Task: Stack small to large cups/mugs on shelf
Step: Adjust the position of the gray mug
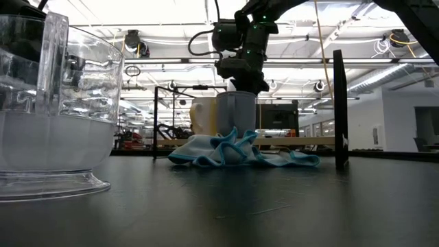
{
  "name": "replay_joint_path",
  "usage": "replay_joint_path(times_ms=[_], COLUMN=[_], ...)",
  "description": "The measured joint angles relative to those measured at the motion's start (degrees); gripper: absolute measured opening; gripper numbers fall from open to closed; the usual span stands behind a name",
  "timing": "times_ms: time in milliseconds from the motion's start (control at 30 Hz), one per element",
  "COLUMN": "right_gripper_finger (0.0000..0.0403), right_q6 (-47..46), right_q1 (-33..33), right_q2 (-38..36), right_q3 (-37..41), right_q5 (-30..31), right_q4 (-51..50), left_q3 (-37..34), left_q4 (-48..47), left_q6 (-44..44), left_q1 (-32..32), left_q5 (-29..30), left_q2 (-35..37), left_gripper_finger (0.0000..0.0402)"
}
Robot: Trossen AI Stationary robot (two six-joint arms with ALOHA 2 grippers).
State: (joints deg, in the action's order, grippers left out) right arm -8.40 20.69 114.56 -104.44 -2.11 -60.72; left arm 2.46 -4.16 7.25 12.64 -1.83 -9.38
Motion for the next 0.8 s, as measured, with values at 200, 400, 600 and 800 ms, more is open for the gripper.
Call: replay_joint_path(times_ms=[200,400,600,800], right_gripper_finger=[0.0001,0.0001,0.0001,0.0], right_q6=[-3.2,-5.9,-7.5,-8.9], right_q1=[0.0,0.0,0.0,0.0], right_q2=[-0.1,-0.1,-0.1,-0.1], right_q3=[0.0,0.0,-0.1,-0.1], right_q5=[4.4,5.2,5.4,6.8], right_q4=[-2.9,-3.1,-5.1,-5.9], left_q3=[0.0,0.0,0.0,0.0], left_q4=[0.0,0.0,0.0,0.0], left_q6=[0.0,0.0,-0.2,-0.3], left_q1=[0.0,0.0,0.0,0.0], left_q5=[0.0,0.0,0.0,-0.1], left_q2=[0.0,0.0,0.0,0.0], left_gripper_finger=[0.0024,0.0024,0.0024,0.0024])
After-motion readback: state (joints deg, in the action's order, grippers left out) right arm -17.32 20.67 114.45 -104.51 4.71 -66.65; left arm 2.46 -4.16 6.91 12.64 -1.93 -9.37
